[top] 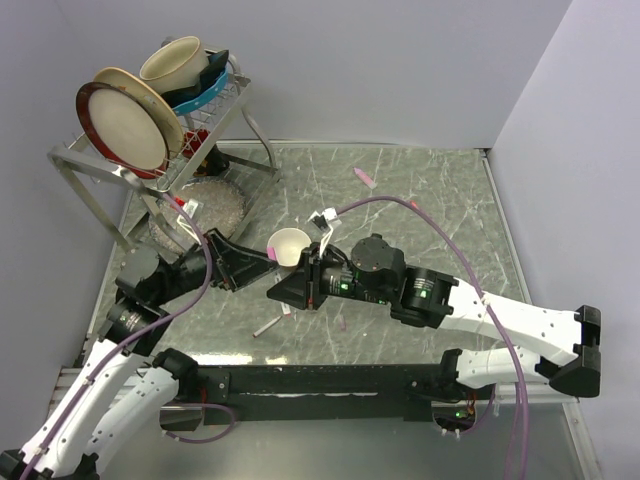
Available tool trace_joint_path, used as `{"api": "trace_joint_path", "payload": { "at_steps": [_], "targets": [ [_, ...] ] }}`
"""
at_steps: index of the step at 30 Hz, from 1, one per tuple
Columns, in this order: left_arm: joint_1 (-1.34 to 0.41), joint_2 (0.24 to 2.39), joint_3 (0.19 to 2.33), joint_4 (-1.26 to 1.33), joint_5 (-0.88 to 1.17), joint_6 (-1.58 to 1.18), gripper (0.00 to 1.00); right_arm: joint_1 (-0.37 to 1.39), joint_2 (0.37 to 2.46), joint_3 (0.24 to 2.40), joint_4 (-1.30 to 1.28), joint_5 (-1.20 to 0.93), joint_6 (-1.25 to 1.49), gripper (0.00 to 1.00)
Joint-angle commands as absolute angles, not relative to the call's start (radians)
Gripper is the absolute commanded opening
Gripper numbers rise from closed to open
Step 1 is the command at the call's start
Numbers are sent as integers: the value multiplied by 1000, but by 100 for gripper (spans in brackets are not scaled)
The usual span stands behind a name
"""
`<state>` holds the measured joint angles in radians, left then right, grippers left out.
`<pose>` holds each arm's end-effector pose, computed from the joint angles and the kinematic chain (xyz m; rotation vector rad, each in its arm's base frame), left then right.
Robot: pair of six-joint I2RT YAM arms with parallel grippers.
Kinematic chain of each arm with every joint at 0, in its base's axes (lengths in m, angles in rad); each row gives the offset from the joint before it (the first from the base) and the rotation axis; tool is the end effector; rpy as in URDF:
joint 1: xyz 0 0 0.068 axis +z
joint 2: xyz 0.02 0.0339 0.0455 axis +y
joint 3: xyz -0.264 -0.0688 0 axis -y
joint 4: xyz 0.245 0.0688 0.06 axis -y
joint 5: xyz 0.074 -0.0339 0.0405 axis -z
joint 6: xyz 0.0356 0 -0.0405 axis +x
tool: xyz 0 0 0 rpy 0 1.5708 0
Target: Insert the pens into the pen caps
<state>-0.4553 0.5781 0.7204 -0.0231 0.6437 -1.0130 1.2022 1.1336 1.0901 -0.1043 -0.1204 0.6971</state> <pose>0.1115 -0.0784 0.3641 0.1379 1.7071 -1.6073 0.0910 0.2476 0.3859 -0.5901 1.8777 1.4470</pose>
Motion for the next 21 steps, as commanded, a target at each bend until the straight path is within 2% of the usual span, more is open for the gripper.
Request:
{"api": "trace_joint_path", "payload": {
  "at_steps": [1,5,13,19,20,21],
  "targets": [
    [-459,587,762,92,677,-1037,85,1215,1101,1095,-81,-127,690,0],
    [-459,598,779,94,678,-1025,84,1226,1100,1088,-75,-132,696,0],
    [-459,617,795,98,675,-1020,70,1236,1103,1081,-77,-133,706,0],
    [-459,629,795,103,667,-1019,46,1241,1103,1091,-80,-137,707,0],
    [-459,630,792,110,672,-1022,34,1243,1103,1091,-83,-137,709,0],
    [-460,630,788,120,687,-1026,26,1241,1106,1095,-83,-133,709,0]
  ]
}}
